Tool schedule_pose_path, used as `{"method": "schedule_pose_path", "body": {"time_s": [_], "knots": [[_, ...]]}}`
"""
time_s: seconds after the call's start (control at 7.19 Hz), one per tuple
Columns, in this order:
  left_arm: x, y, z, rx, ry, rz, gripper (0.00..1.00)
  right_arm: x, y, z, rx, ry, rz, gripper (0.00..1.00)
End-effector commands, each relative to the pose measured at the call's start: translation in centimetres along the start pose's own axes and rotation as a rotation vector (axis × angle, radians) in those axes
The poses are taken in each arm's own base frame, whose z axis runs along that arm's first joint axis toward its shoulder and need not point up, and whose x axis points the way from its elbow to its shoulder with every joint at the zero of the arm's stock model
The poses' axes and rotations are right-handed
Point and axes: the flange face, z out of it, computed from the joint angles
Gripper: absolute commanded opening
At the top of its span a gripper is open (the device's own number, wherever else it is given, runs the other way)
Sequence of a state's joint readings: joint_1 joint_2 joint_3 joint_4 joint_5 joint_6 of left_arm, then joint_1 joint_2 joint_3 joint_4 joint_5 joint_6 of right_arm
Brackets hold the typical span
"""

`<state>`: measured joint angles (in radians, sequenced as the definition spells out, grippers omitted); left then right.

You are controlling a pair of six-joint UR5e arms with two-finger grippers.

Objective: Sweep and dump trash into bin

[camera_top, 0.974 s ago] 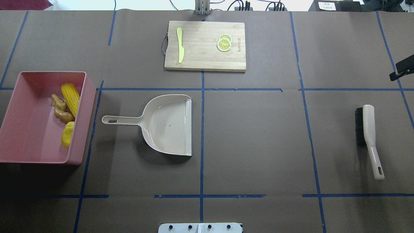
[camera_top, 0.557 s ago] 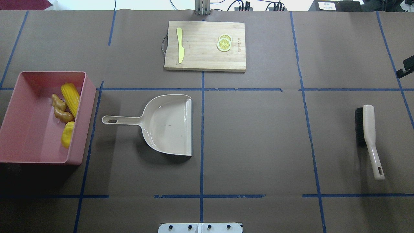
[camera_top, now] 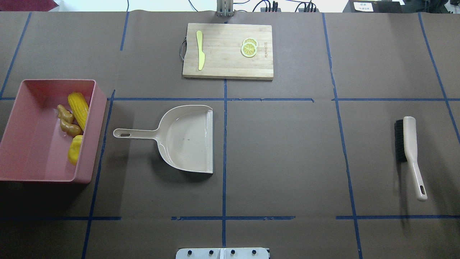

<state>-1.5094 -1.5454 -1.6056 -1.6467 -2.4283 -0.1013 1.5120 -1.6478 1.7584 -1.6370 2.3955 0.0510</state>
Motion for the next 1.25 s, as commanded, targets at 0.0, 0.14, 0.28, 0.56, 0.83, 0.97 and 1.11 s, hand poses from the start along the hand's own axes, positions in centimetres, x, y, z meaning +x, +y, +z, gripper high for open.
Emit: {"method": "schedule_pose_path", "body": {"time_s": [0.0,0.14,0.28,0.56,0.83,0.97,1.11], "knots": [[-0.26,0.00,0.21,-0.004,-0.002,-0.005,1.00,6.73,1.94,2.00,-0.037,0.002,0.000,1.00],[-0.53,0.23,0.33,-0.006,-0.002,-0.010,1.00,7.07,2.02,2.01,-0.038,0.005,0.012,1.00],[-0.61,0.37,0.37,-0.007,-0.004,-0.011,1.00,7.06,1.96,2.11,-0.040,0.002,0.041,1.00],[-0.67,0.38,0.42,-0.008,-0.004,-0.012,1.00,6.89,1.79,1.86,-0.034,0.001,0.039,1.00],[-0.68,0.39,0.43,-0.009,-0.004,-0.013,1.00,6.81,1.63,1.77,-0.032,0.003,0.037,1.00],[-0.78,0.53,0.50,-0.010,-0.004,-0.014,1.00,6.76,1.55,1.72,-0.031,0.003,0.036,1.00],[-0.85,0.55,0.56,-0.012,-0.004,-0.017,1.00,6.89,1.59,1.47,-0.026,0.003,0.039,1.00]]}}
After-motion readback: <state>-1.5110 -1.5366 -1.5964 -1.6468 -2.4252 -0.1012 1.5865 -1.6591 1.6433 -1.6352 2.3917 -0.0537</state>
